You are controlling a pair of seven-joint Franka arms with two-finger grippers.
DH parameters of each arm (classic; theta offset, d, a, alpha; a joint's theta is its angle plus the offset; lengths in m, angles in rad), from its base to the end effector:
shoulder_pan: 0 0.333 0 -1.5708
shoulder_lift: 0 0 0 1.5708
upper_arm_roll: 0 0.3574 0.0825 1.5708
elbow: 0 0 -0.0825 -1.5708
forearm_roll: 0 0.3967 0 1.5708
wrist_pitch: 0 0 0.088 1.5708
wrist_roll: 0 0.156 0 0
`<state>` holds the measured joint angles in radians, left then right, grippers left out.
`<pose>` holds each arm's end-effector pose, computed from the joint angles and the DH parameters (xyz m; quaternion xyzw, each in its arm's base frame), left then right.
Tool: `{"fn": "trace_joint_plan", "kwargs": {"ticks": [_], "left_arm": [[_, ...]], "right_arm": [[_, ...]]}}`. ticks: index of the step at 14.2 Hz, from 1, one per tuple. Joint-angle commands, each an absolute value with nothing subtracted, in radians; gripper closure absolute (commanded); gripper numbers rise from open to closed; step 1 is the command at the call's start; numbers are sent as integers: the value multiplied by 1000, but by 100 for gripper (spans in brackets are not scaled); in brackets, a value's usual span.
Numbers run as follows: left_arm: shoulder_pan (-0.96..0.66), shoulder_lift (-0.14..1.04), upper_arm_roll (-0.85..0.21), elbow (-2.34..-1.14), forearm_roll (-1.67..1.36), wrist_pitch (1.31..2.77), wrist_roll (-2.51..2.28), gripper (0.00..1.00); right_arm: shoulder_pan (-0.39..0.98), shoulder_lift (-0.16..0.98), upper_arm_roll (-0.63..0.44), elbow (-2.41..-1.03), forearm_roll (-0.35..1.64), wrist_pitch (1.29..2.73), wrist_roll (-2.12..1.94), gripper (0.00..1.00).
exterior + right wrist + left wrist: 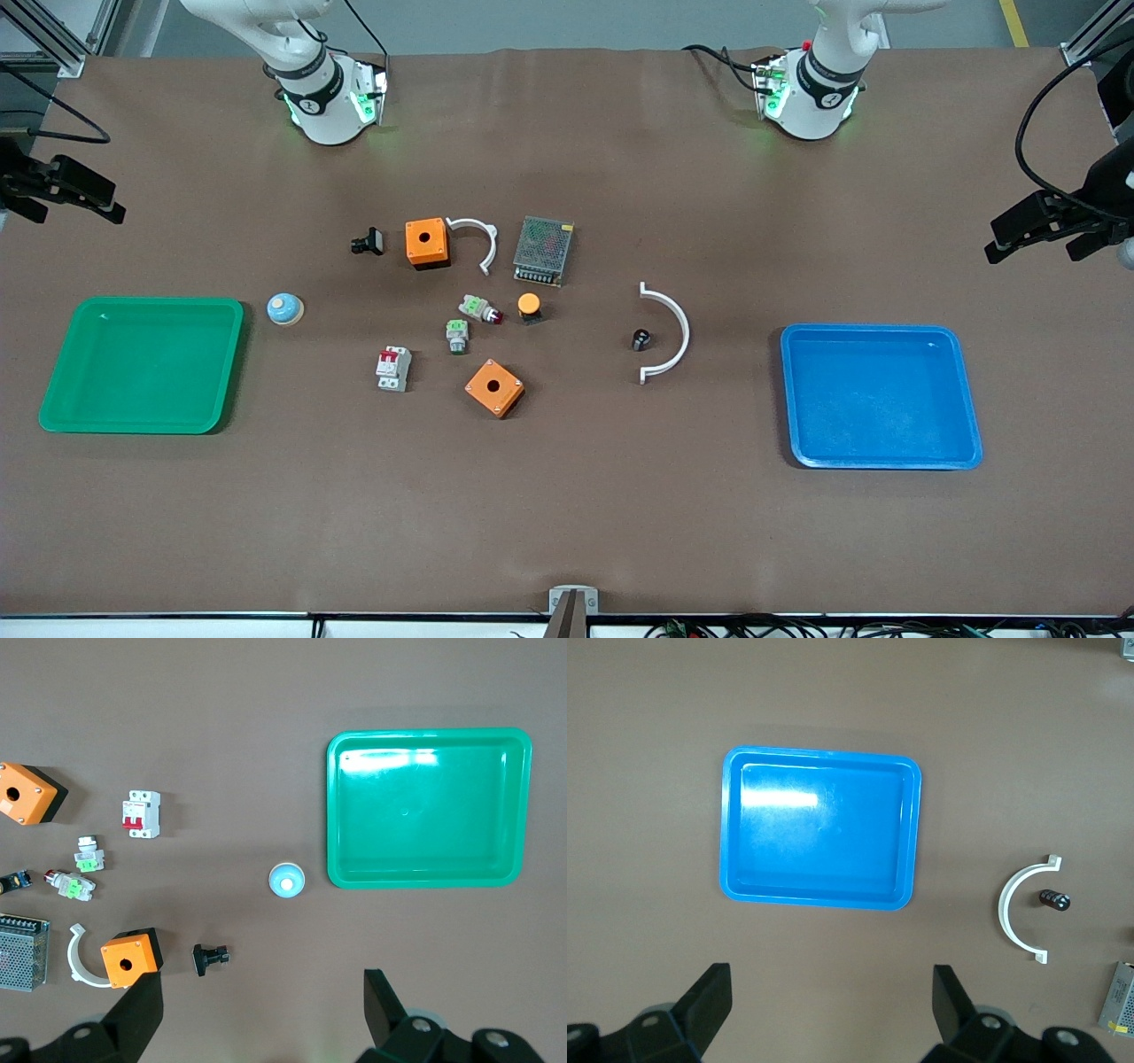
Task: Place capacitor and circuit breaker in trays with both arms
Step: 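Reach the left gripper toward the black capacitor while the right gripper moves out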
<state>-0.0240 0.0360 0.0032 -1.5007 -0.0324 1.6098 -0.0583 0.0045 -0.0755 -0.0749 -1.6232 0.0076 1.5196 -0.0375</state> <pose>0.5879 -0.0172 0.6341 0.9990 0.0188 0.0359 0.0176 0.5323 -0.0379 0.6287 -0.9997 0.0162 0.0138 0.0074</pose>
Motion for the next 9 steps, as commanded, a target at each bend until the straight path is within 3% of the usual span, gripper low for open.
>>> {"fn": "trace_joint_plan", "kwargs": {"ticks": [1, 5, 9], "left_arm": [[-20, 43, 2, -1494, -32, 1609, -43, 0], [-44, 70, -2, -1488, -32, 1611, -61, 0], [-132, 176, -6, -1486, -34, 1612, -122, 0]], "right_arm": [[9, -87, -77, -1629, 12, 1516, -23, 0], [9, -87, -77, -1629, 12, 1516, -23, 0], [6, -86, -77, -1626, 14, 1513, -18, 0]]}}
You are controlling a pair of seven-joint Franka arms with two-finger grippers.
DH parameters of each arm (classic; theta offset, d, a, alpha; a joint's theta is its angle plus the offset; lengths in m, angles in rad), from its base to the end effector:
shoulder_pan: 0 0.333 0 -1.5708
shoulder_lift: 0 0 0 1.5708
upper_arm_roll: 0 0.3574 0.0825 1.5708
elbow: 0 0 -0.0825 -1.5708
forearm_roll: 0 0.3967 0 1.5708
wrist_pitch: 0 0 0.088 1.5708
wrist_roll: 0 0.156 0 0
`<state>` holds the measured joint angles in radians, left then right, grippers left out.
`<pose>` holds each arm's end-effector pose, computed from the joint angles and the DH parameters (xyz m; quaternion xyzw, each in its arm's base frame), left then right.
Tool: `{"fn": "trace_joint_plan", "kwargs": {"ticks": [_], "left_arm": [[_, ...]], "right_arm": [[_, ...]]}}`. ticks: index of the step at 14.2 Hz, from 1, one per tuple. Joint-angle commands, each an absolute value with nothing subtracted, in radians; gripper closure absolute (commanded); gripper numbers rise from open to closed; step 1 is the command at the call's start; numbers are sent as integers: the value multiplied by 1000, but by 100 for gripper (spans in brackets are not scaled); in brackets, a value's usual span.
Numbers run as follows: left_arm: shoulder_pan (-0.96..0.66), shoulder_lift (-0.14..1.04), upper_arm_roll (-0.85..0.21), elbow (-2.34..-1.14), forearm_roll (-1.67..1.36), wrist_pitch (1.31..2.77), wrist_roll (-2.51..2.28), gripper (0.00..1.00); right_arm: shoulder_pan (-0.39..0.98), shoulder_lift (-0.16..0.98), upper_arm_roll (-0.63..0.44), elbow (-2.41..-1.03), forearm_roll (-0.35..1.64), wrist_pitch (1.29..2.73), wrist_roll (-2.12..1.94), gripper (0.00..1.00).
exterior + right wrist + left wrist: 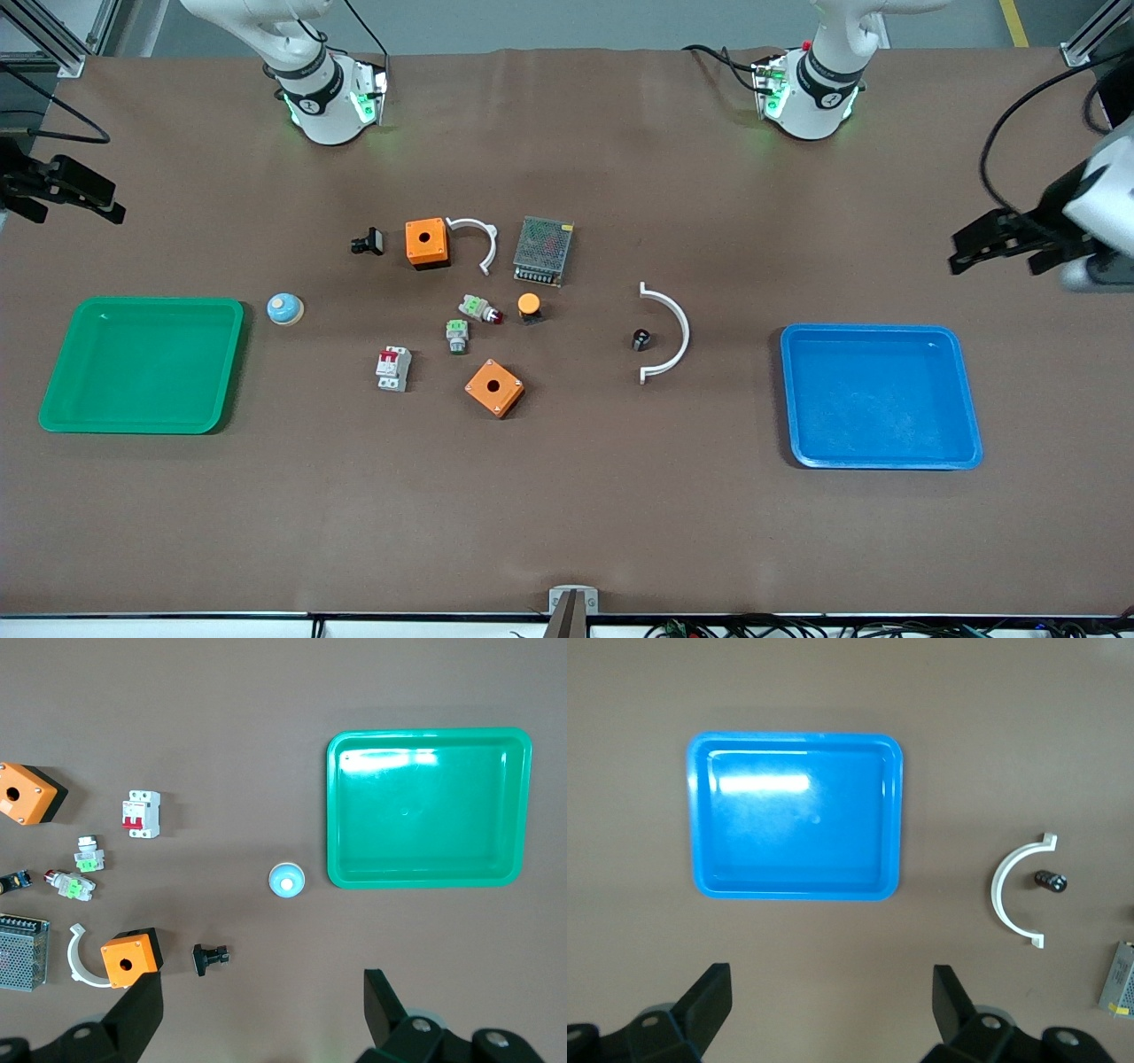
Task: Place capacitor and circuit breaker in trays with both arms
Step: 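Reach the left gripper toward the black capacitor while the right gripper moves out, then lower the left gripper over the capacitor while the right gripper reaches the breaker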
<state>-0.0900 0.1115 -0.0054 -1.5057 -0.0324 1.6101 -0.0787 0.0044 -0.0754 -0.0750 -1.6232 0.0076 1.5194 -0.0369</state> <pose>0.6055 -0.0627 0.5865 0.9998 -0.0076 -0.0050 0.0161 0.5323 -0.0380 0.6287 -0.9997 0.0166 0.0139 0.0074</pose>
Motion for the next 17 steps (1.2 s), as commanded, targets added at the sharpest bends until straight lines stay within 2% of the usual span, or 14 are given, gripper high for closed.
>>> {"fn": "trace_joint_plan", "kwargs": {"ticks": [1, 4, 10, 14, 17], "left_arm": [[-174, 223, -5, -1483, -32, 1614, -165, 0], [-280, 311, -5, -1485, -31, 1696, -305, 0], [-440, 457, -5, -1479, -31, 1874, -545, 0], [-498, 495, -21, -1483, -58, 1896, -534, 0], [-552, 560, -21, -1485, -60, 1954, -551, 0]], "right_arm": [[6, -86, -77, -1621, 17, 1514, -18, 0], [11, -51, -77, -1617, 17, 1516, -21, 0], [-26, 167, -80, -1577, 17, 1595, -38, 0], [-11, 193, -75, -1586, 24, 1621, -15, 0], [56, 210, -75, -1695, 80, 1780, 85, 0]]}}
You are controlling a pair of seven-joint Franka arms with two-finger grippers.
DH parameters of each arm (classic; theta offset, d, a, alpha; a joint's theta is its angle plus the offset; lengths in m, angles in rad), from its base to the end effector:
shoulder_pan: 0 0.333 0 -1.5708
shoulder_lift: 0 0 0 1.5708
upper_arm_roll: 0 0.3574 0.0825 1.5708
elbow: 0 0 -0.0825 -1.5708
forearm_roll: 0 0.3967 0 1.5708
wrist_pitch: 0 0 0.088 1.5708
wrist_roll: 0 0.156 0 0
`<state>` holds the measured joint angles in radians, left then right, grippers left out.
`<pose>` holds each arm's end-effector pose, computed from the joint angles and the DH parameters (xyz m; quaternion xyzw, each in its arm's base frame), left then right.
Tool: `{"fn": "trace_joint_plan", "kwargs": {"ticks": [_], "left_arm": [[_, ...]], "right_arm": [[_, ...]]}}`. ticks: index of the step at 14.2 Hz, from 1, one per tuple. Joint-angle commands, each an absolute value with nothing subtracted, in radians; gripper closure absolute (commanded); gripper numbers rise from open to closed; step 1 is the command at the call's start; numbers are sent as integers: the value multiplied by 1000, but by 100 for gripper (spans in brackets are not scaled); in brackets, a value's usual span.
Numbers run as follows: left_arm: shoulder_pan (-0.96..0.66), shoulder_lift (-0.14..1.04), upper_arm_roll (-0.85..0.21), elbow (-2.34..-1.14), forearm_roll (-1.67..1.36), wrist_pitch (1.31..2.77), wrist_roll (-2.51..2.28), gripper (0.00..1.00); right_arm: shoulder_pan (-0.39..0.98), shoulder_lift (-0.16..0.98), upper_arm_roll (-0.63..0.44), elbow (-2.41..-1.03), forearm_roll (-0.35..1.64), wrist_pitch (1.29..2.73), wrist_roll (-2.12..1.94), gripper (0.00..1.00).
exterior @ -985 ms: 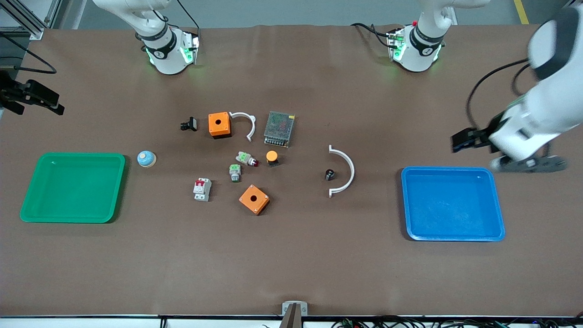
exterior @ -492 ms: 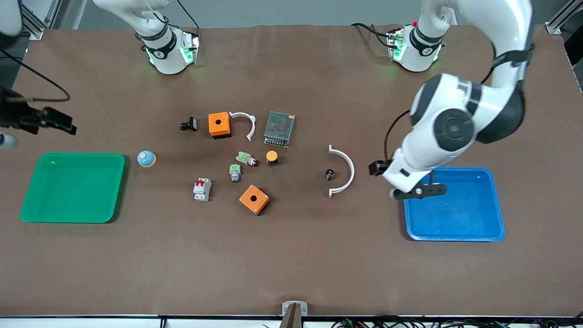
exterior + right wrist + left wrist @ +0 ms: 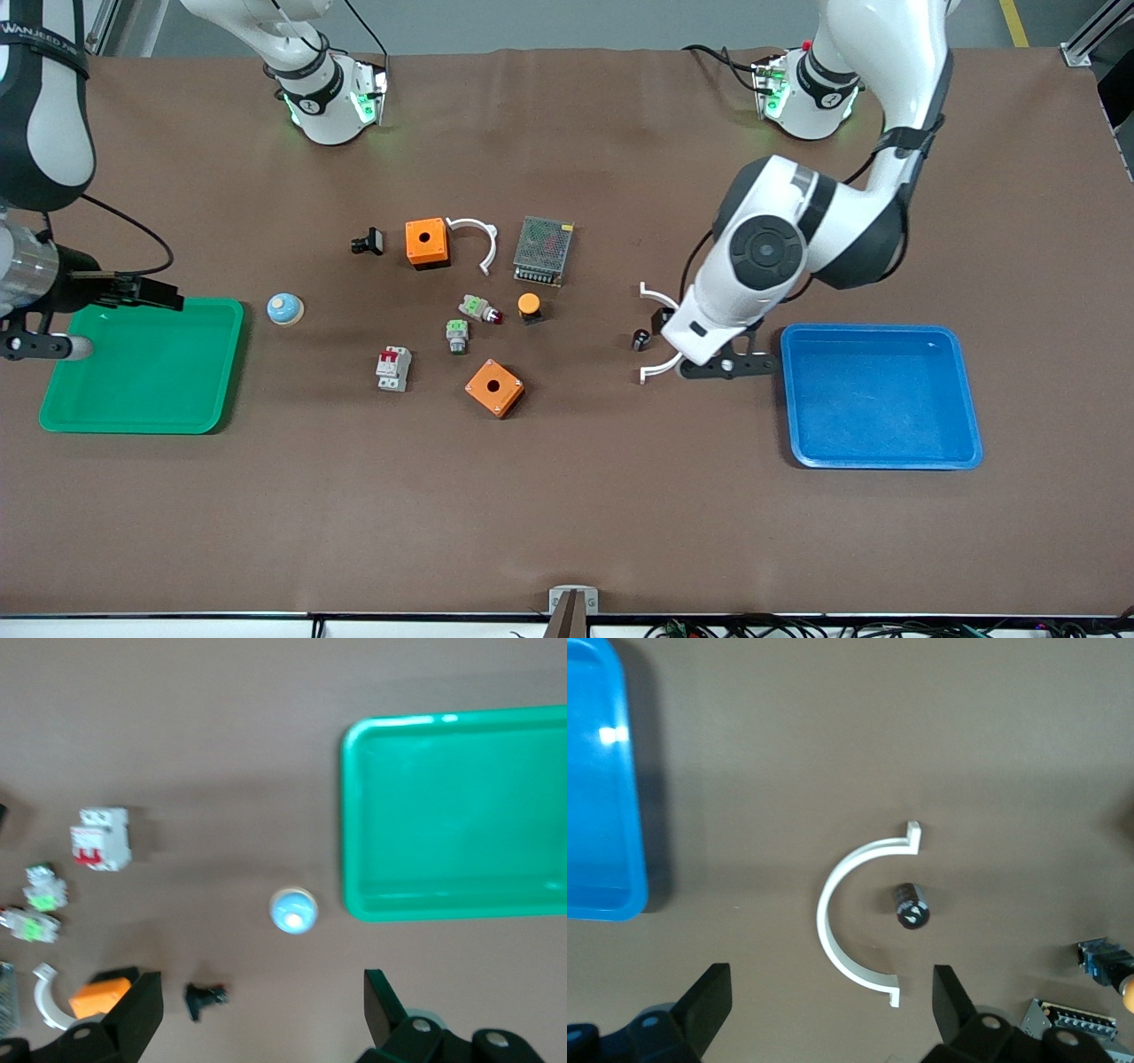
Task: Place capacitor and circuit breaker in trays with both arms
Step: 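Lower the left gripper over the capacitor while the right gripper reaches the breaker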
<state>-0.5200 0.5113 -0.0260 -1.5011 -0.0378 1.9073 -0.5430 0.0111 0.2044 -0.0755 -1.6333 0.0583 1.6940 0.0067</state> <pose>0.6074 -0.3713 0.3452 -0.9983 -0.0070 0.0573 0.0067 0.6219 -0.0285 0.4746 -0.9964 0.0408 0.0708 0.0230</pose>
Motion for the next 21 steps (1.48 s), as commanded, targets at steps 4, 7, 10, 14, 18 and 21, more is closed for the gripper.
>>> {"fn": "trace_joint_plan", "kwargs": {"ticks": [4, 7, 10, 14, 18, 21], "left_arm": [[-595, 650, -21, -1488, -58, 2035, -604, 0], [-606, 666, -21, -1525, -58, 2127, -614, 0], [-609, 687, -21, -1574, -58, 2227, -614, 0], [-620, 690, -23, -1637, -55, 2243, -600, 1], [-633, 692, -26, -1663, -58, 2253, -611, 8], [-632, 693, -26, -1663, -57, 2253, -611, 25]], "right_arm": [[176, 282, -75, -1755, 80, 1937, 285, 0], [241, 333, -75, -1828, 80, 2112, 371, 0], [291, 396, -77, -1829, 80, 2190, 452, 0], [345, 472, -75, -1851, 80, 2314, 529, 0], [380, 497, -77, -1913, 80, 2416, 528, 0], [388, 529, -77, -1916, 72, 2451, 523, 0]]}}
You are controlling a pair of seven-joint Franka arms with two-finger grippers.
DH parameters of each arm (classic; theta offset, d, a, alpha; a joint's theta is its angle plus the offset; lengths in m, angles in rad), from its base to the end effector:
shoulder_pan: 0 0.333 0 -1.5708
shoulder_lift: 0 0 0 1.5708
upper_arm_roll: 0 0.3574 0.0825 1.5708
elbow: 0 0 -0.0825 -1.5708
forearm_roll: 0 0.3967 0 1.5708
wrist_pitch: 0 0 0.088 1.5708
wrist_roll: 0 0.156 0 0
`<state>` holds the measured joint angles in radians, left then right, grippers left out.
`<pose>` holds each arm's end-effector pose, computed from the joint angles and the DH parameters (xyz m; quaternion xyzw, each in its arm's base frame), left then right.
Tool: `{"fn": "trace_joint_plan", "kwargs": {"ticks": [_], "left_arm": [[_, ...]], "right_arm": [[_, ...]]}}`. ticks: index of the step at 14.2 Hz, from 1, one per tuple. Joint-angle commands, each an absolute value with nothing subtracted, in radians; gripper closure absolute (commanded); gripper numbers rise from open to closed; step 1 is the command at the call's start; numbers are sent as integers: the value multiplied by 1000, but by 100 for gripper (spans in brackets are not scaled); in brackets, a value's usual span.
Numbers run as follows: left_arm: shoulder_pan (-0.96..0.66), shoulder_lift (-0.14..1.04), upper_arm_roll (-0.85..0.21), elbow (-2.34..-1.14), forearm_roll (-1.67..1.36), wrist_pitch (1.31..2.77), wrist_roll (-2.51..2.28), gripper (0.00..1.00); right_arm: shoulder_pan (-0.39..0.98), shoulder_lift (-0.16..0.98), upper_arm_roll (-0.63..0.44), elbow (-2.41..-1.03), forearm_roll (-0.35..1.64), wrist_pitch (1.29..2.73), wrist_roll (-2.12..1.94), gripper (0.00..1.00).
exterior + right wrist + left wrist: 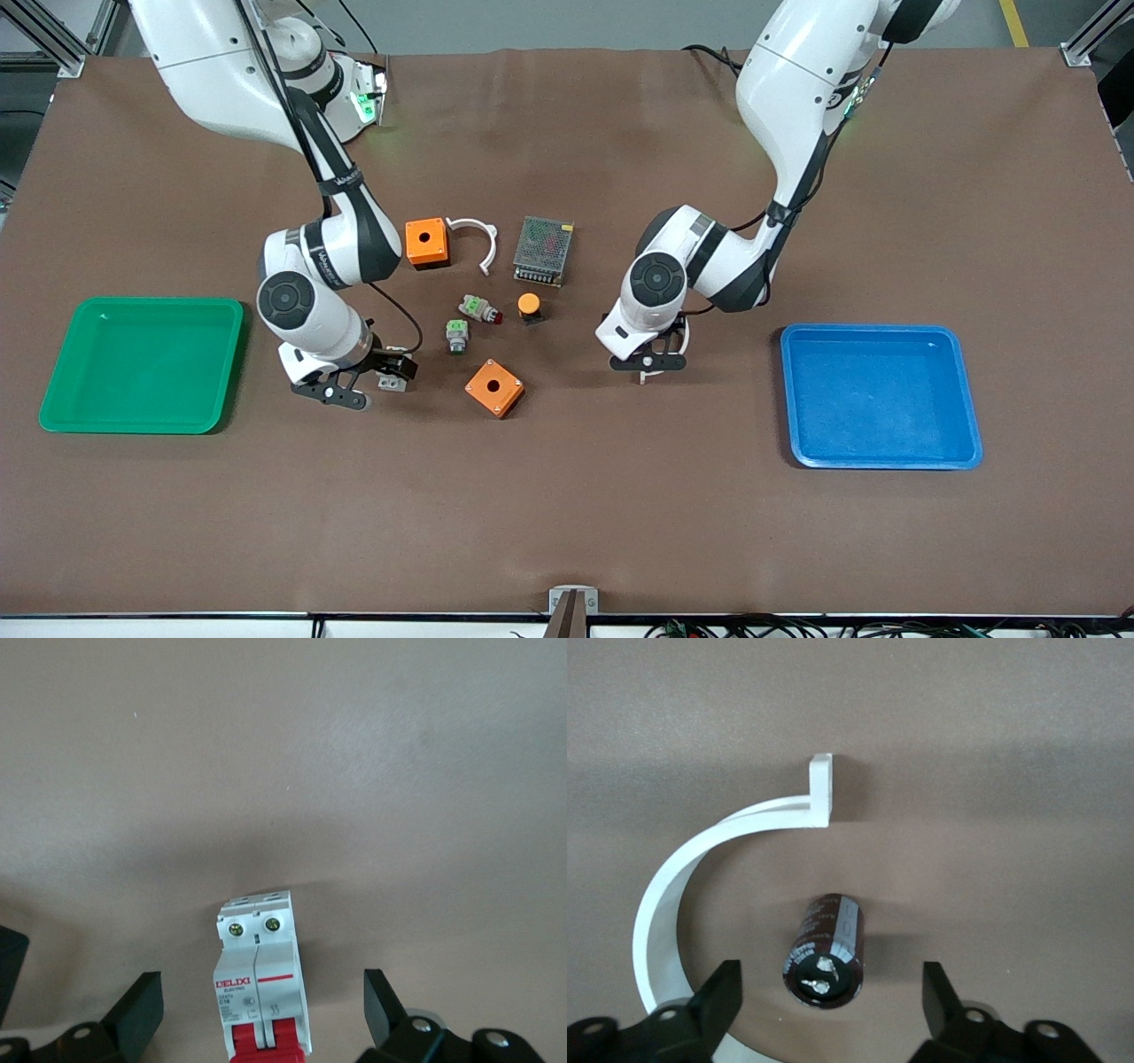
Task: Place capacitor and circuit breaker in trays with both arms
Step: 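Close the left gripper on the capacitor while the right gripper grasps the breaker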
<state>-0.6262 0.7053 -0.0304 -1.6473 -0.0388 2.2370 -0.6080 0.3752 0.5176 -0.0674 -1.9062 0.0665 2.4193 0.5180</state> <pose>0.5568 -0.4302 0.1659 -0.9980 0.0084 0.0611 0.0143 0.6269 0.2034 0.2025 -0.9921 0.1254 0.0034 0.0043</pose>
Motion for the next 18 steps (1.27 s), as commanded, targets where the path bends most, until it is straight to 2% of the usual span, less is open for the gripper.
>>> {"fn": "trace_joint_plan", "kwargs": {"ticks": [1, 4, 8, 10, 12, 14, 15, 17, 18], "left_arm": [[-632, 693, -26, -1661, -57, 2253, -611, 31], [-627, 693, -26, -1654, -55, 2264, -607, 38], [-620, 698, -26, -1652, -49, 2286, -594, 41], [-620, 703, -25, -1652, -48, 2287, -592, 48], [-620, 703, -25, -1654, -46, 2287, -592, 57], [-620, 707, -25, -1654, -46, 2287, -592, 72], [-618, 707, -25, -1654, -46, 2287, -594, 80], [-614, 701, -25, -1654, -46, 2287, -594, 91], [-606, 698, -25, -1652, -46, 2287, -592, 95]], "right_arm": [[396, 540, -77, -1914, 69, 2460, 522, 0], [394, 563, -77, -1914, 68, 2488, 514, 0], [390, 574, -77, -1914, 49, 2488, 492, 1], [391, 574, -77, -1916, 48, 2487, 489, 8], [391, 572, -77, -1930, 48, 2481, 466, 26], [390, 560, -77, -1947, 48, 2473, 460, 53], [388, 558, -77, -1947, 48, 2465, 460, 71], [380, 555, -78, -1936, 49, 2453, 465, 98], [359, 545, -78, -1919, 49, 2436, 457, 100]]}}
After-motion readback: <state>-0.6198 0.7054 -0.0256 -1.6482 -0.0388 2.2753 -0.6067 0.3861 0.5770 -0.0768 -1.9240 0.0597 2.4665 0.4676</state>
